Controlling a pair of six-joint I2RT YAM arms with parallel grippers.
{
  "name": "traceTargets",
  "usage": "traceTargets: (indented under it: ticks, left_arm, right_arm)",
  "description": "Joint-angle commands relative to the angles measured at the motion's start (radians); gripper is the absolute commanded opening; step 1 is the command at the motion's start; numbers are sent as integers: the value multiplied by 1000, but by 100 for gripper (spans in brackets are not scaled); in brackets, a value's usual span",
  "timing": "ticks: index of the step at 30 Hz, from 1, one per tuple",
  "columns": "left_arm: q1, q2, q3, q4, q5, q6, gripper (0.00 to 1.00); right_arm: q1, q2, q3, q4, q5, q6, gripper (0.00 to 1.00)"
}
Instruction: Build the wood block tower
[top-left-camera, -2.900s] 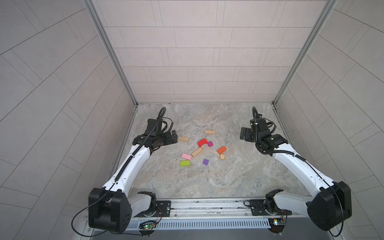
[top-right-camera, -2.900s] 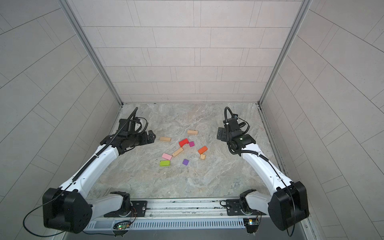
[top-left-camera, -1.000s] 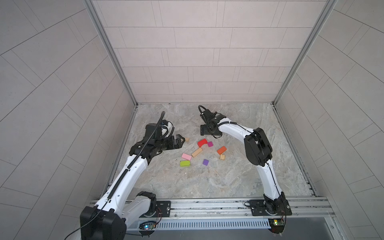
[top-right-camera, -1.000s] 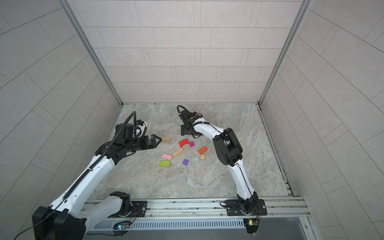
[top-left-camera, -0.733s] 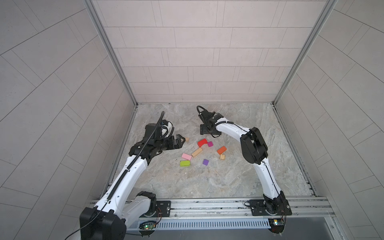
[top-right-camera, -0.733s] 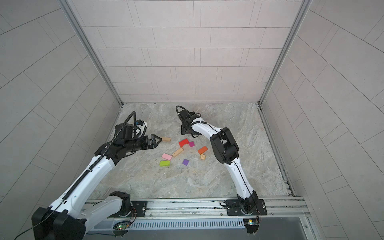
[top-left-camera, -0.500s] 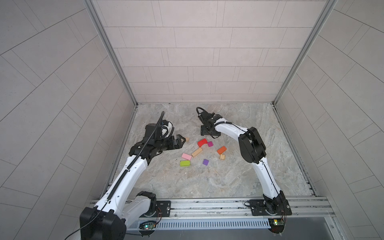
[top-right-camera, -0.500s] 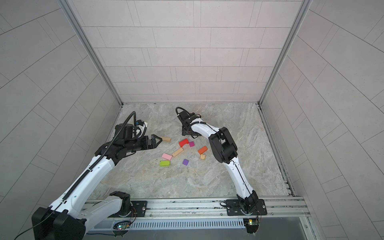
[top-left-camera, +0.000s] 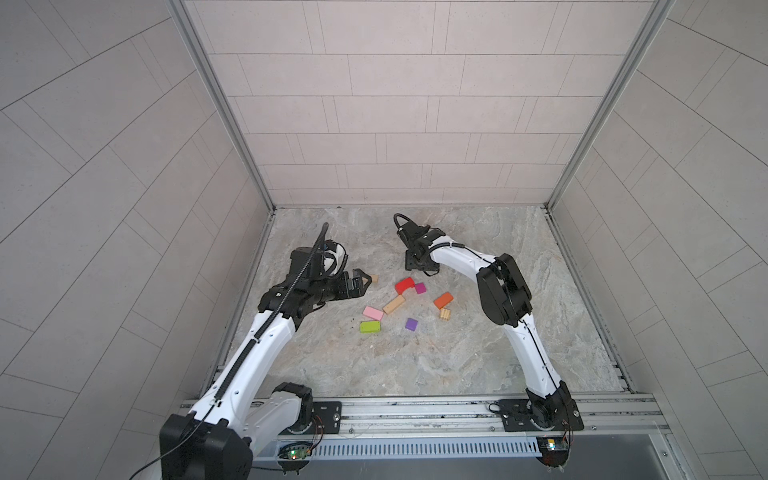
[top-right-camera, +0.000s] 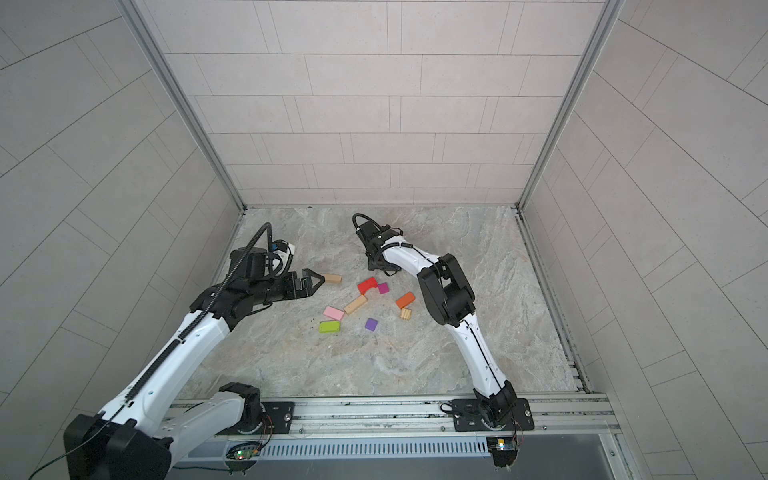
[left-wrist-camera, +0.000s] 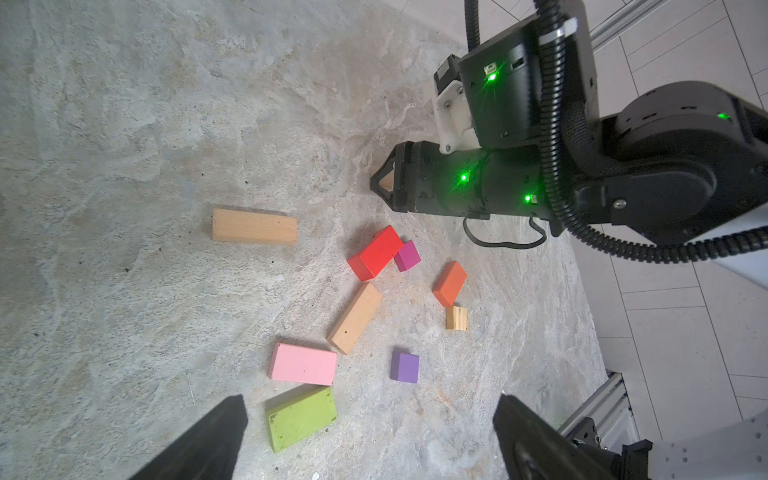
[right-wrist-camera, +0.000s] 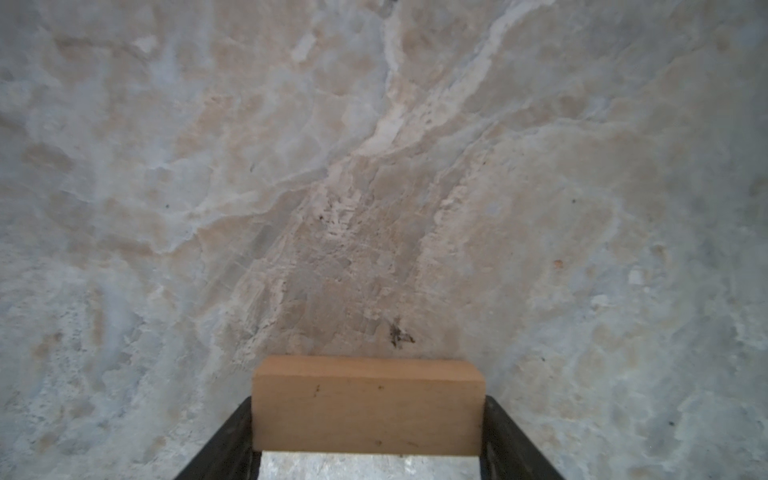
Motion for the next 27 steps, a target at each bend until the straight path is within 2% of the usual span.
traceTargets:
  ticks: [1, 8, 22, 27]
  left_arm:
    - [-2, -7, -8, 20, 8, -1, 100]
    - [-2, -8, -9, 22, 11, -2, 100]
    - [-2, -12, -13, 31, 20, -9, 100]
    - [-2, -9, -14, 39, 30, -13, 100]
  right_arm:
    - [-9, -83, -61, -45, 45, -41, 53]
    - [-27, -248, -250, 24, -7, -118, 52]
    - [-116, -447, -543, 39, -23, -152, 52]
    - [-148, -476, -581, 63, -50, -183, 52]
